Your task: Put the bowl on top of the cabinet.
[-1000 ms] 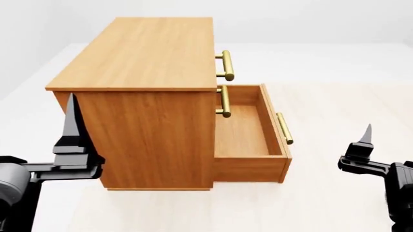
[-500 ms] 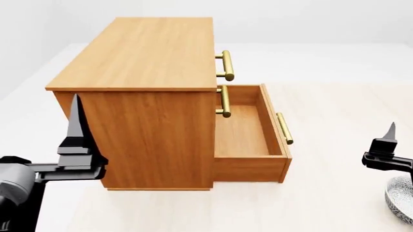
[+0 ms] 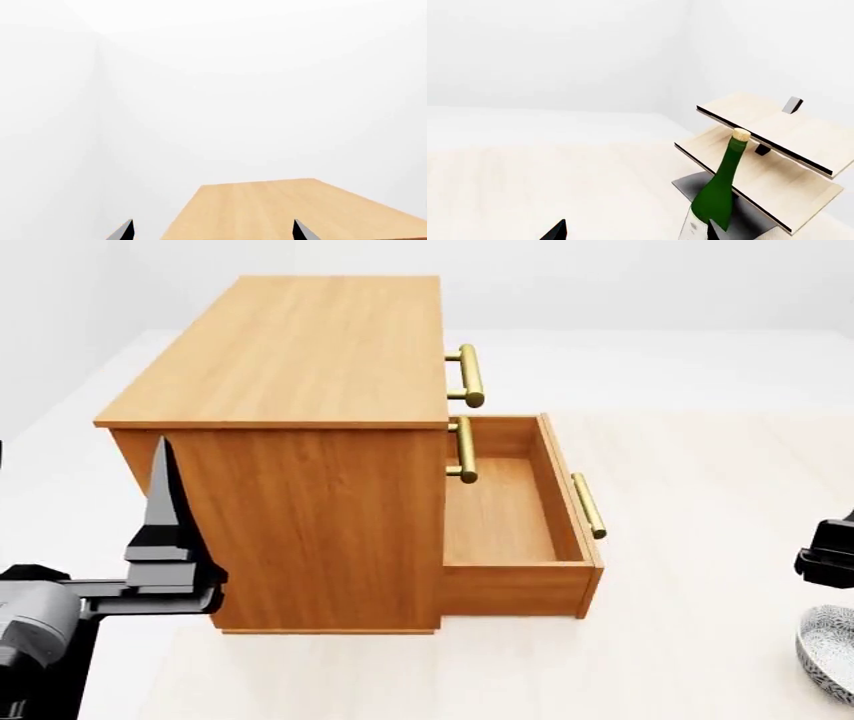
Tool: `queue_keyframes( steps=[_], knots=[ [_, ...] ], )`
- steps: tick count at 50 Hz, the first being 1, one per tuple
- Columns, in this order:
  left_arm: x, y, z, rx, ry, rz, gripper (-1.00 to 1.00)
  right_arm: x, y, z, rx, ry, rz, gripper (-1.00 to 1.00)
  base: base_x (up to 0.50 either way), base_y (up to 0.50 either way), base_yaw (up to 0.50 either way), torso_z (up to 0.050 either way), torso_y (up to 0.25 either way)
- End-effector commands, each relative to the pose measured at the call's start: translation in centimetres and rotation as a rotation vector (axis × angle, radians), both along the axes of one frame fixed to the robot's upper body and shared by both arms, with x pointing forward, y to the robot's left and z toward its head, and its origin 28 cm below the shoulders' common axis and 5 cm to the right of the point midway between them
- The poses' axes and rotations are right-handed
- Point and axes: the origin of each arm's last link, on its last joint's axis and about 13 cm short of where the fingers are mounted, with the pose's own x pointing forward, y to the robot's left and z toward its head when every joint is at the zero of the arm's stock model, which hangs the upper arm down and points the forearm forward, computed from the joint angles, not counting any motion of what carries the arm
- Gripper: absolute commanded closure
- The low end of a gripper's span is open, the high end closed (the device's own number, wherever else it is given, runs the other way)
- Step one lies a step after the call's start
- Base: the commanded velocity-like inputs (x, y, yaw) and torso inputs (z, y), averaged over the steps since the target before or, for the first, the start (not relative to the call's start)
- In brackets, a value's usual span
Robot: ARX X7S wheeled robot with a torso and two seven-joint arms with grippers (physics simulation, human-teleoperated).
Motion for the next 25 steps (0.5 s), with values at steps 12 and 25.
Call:
queue_keyframes(
  steps=[12, 25],
  knots=[
    [0.0, -0.1, -0.1, 0.003, 0.001, -0.004, -1.0, 1.3, -0.7, 0.3, 0.015, 0.094, -0.033, -1.0, 0.0, 0.0, 0.0, 0.0, 0.0],
    [0.1, -0.2, 0.0, 0.002, 0.004, -0.007, -1.0, 1.7, -0.8, 0.0, 0.084, 0.136, -0.041, -1.0, 0.0, 0.0, 0.0, 0.0, 0.0]
  ],
)
